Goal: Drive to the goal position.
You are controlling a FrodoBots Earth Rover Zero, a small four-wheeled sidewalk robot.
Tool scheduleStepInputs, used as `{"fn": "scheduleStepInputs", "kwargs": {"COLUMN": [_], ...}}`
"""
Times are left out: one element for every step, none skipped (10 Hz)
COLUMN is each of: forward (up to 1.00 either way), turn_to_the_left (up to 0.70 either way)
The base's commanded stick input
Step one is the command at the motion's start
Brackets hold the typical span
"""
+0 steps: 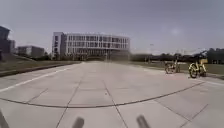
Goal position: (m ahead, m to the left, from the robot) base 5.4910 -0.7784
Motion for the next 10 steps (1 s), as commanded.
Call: {"fn": "scheduleStepInputs", "kwargs": {"forward": [0.7, 0.7, 0.7, 0.7, 0.7, 0.7, 0.7, 0.7, 0.7, 0.7], "turn_to_the_left": [0.0, 0.0, 0.0, 0.0, 0.0, 0.0, 0.0, 0.0, 0.0, 0.0]}}
